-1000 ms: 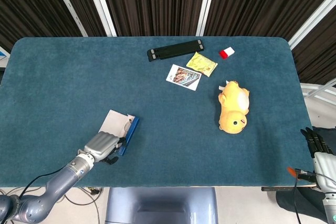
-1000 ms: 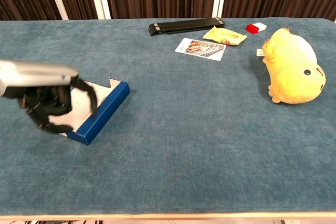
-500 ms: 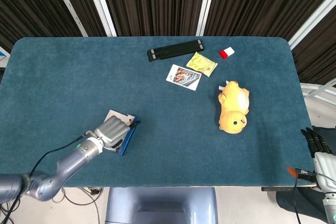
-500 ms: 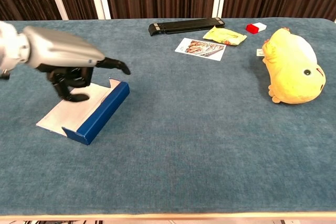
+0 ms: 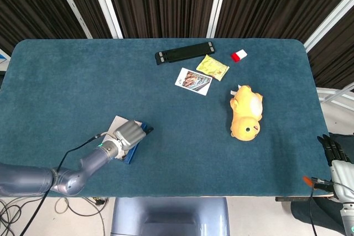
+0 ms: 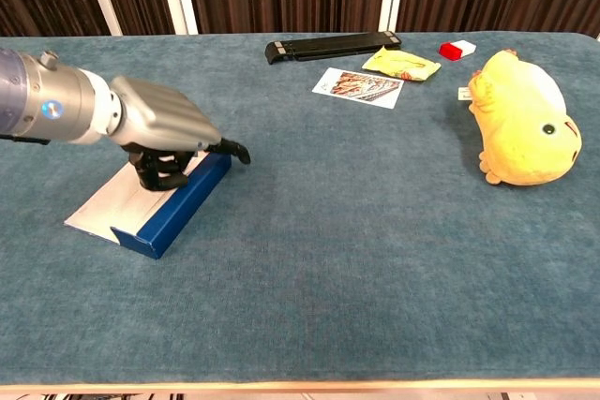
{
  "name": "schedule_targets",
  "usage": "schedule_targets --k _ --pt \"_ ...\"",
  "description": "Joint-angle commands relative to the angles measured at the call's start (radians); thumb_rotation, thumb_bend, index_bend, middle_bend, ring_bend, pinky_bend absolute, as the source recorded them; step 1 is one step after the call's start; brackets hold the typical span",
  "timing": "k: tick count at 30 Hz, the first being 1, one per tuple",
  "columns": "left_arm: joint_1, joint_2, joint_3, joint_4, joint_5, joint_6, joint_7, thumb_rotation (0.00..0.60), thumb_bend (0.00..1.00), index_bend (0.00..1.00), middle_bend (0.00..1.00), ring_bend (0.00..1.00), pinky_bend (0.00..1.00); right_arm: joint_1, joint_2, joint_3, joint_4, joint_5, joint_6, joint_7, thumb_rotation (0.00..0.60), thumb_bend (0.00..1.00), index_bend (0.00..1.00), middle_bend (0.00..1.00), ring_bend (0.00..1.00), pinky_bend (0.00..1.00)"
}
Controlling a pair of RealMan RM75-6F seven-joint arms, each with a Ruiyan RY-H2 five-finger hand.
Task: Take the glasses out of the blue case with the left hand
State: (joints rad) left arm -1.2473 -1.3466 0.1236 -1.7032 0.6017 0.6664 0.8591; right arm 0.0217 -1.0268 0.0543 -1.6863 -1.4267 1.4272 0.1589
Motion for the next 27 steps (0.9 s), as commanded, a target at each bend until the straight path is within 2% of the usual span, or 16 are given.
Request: schedule_targets --k 1,10,15,27 --pt "-0.009 0.0 0.019 -0.001 -0.008 0.013 -0.005 0.6 0.58 0.06 0.9 0.82 0.93 0.0 0.0 0.0 0.0 -0.001 0.001 0.0 0.6 0.16 0.0 0.0 0.0 0.2" --pt "0.005 0.065 0.074 -0.036 -0.009 0.052 -0.038 0.6 0.6 0.16 0.91 0.82 0.93 -0.001 -0.002 -0.001 0.003 -0.006 0.005 -0.005 0.6 0.16 0.0 0.0 0.0 0.2" --pt "0.048 0.136 0.132 -0.065 -0.012 0.079 -0.081 0.6 0.61 0.17 0.91 0.82 0.93 -0.001 -0.003 -0.002 0.003 -0.009 0.006 -0.005 0.6 0.16 0.0 0.0 0.0 0.2" --pt "0.141 0.203 0.188 -0.092 0.02 0.105 -0.177 0.6 0.61 0.19 0.91 0.82 0.93 -0.002 -0.002 -0.004 0.002 -0.014 0.008 -0.005 0.6 0.16 0.0 0.0 0.0 0.2"
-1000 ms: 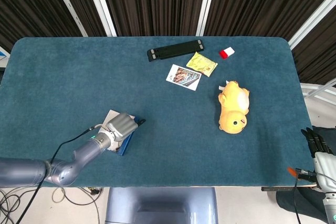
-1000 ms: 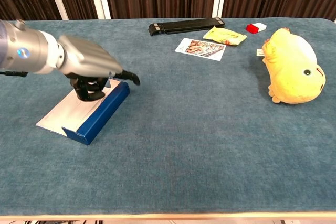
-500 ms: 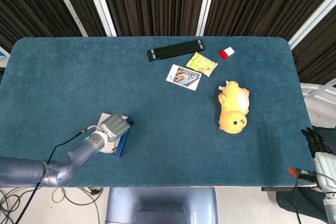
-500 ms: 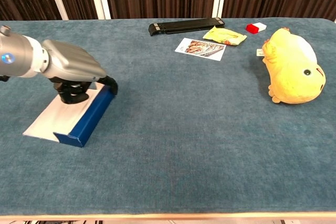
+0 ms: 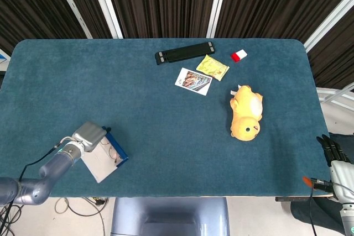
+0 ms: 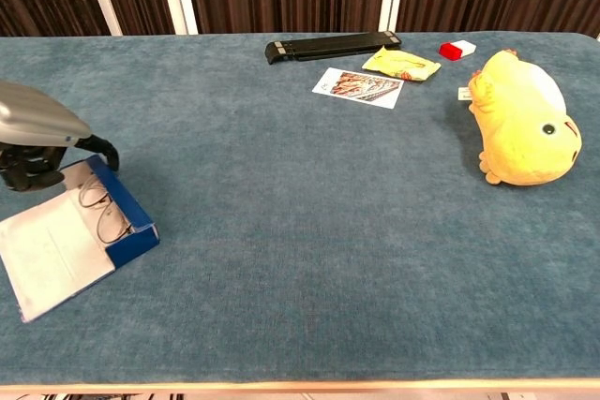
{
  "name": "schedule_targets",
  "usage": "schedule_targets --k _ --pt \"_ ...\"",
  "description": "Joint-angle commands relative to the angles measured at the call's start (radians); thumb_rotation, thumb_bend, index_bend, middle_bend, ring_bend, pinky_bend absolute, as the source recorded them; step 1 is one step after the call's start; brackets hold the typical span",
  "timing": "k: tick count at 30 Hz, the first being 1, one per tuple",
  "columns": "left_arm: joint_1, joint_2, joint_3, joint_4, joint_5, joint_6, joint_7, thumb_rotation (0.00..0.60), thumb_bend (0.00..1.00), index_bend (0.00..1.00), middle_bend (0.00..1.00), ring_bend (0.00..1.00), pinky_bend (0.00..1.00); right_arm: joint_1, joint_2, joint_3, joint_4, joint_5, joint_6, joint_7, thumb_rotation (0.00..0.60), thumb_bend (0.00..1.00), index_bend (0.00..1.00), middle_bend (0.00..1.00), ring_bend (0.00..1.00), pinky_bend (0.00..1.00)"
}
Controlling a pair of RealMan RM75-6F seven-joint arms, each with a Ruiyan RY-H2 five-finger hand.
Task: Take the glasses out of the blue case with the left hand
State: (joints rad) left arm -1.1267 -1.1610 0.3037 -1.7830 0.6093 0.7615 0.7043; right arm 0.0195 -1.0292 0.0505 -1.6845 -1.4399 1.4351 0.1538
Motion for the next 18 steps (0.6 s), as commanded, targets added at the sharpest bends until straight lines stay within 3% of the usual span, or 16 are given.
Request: schedule_targets --k 1,12,16,18 --pt "0.026 0.023 0.009 -0.017 0.018 0.014 -0.029 0.6 0.61 0.2 0.91 0.82 0.93 0.0 0.0 0.0 0.0 -0.001 0.001 0.0 0.6 0.16 0.0 0.0 0.0 0.2" --pt "0.09 0.129 0.041 -0.111 0.083 0.038 -0.085 0.6 0.59 0.26 0.91 0.82 0.93 0.0 0.001 0.0 -0.002 0.002 -0.001 0.005 0.6 0.16 0.0 0.0 0.0 0.2" --pt "0.122 0.151 0.023 -0.125 0.108 0.061 -0.13 0.6 0.41 0.27 0.91 0.82 0.93 0.0 0.002 0.001 -0.003 0.003 -0.002 0.007 0.6 0.16 0.0 0.0 0.0 0.2" --pt "0.157 0.145 -0.017 -0.117 0.128 0.122 -0.177 0.6 0.3 0.28 0.92 0.82 0.93 0.0 0.002 0.001 -0.004 0.002 -0.002 0.008 0.6 0.16 0.0 0.0 0.0 0.2"
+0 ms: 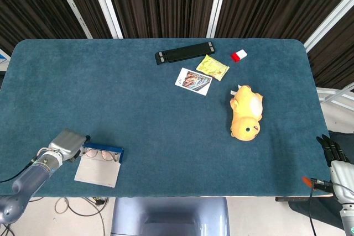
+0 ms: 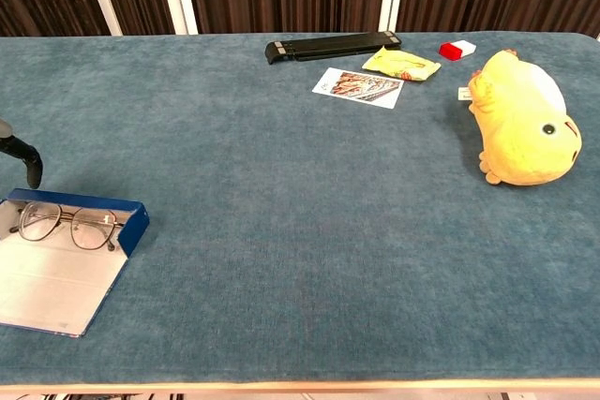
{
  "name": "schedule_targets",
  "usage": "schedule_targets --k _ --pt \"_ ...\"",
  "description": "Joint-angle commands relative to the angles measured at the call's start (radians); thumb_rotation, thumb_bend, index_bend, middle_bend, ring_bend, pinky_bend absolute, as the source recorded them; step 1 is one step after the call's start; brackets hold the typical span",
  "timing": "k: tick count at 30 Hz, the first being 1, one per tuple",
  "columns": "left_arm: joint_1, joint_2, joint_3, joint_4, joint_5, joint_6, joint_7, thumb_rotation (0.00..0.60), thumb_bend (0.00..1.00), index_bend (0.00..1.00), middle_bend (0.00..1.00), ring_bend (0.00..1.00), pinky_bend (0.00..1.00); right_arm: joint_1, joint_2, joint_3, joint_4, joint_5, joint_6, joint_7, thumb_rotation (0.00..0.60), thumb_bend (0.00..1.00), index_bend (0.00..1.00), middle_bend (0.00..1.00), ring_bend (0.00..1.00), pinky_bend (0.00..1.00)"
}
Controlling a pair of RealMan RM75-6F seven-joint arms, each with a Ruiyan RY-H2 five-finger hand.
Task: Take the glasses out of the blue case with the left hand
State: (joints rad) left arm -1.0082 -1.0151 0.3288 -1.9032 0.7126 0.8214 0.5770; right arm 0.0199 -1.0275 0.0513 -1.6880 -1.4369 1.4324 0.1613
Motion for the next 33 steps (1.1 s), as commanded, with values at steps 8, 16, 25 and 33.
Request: schedule_targets --k 8,16,25,33 --pt "0.154 -0.109 -0.118 0.067 0.153 0.208 -0.119 0.6 0.2 0.37 0.95 0.85 0.96 -0.001 -0.002 0.0 0.003 -0.003 0.004 -0.003 0.6 0.16 0.0 0.0 0.0 0.2" --pt "0.189 -0.21 -0.167 0.091 0.148 0.211 -0.089 0.6 0.28 0.43 0.96 0.86 0.97 -0.001 -0.001 0.0 0.003 -0.004 0.005 0.0 0.6 0.16 0.0 0.0 0.0 0.2" --pt "0.195 -0.237 -0.197 0.102 0.117 0.187 -0.053 0.6 0.32 0.45 0.96 0.86 0.97 -0.001 -0.001 0.001 0.004 -0.003 0.005 0.003 0.6 0.16 0.0 0.0 0.0 0.2" --pt "0.2 -0.234 -0.204 0.101 0.098 0.166 -0.037 0.6 0.32 0.46 0.96 0.86 0.97 0.0 -0.002 0.001 0.004 -0.002 0.004 0.002 0.6 0.16 0.0 0.0 0.0 0.2"
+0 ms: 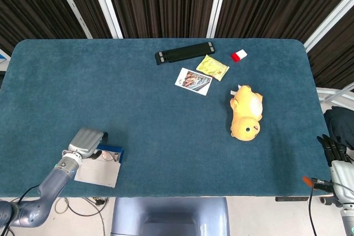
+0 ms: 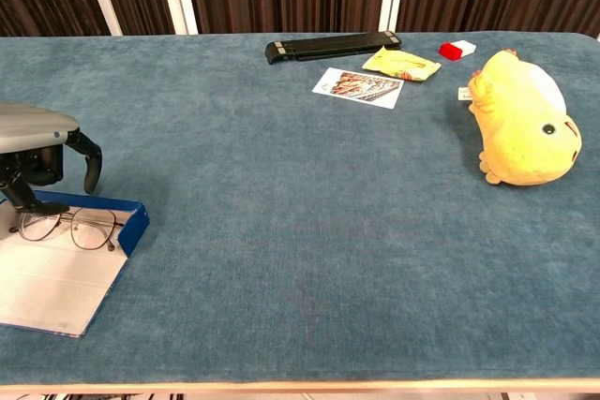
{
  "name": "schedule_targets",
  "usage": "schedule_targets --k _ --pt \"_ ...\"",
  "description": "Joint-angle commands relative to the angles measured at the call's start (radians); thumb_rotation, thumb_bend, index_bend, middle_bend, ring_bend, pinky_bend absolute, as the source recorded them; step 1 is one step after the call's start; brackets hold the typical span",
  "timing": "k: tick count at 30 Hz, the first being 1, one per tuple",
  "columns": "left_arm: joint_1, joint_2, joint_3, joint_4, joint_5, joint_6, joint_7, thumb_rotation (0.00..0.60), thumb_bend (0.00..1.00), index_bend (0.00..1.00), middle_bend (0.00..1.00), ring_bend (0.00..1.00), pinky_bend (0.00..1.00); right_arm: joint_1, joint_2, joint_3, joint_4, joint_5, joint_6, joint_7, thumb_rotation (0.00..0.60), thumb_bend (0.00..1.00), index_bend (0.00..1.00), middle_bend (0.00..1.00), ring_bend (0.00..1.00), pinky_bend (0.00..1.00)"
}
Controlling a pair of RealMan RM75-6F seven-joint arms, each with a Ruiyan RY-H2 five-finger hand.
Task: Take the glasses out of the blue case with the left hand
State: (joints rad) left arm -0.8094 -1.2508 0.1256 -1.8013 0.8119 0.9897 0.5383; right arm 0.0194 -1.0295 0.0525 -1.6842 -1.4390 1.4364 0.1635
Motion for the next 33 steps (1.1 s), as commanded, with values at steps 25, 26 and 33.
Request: schedule_targets --k 25,26,33 --pt "0.011 -0.011 -0.029 0.023 -0.03 -0.038 0.026 0.6 0.32 0.5 0.97 0.87 0.97 0.0 0.001 0.0 -0.002 0.002 -0.001 -0.003 0.6 0.16 0.0 0.0 0.0 0.2" --pt "0.011 -0.012 -0.029 0.024 -0.031 -0.039 0.027 0.6 0.33 0.51 0.97 0.87 0.97 0.0 0.001 0.0 -0.002 0.001 -0.001 -0.003 0.6 0.16 0.0 0.0 0.0 0.2" --pt "0.017 -0.02 -0.034 0.032 -0.037 -0.04 0.027 0.6 0.35 0.57 0.97 0.87 0.97 -0.001 0.0 0.0 -0.002 0.002 0.0 -0.003 0.6 0.16 0.0 0.0 0.0 0.2"
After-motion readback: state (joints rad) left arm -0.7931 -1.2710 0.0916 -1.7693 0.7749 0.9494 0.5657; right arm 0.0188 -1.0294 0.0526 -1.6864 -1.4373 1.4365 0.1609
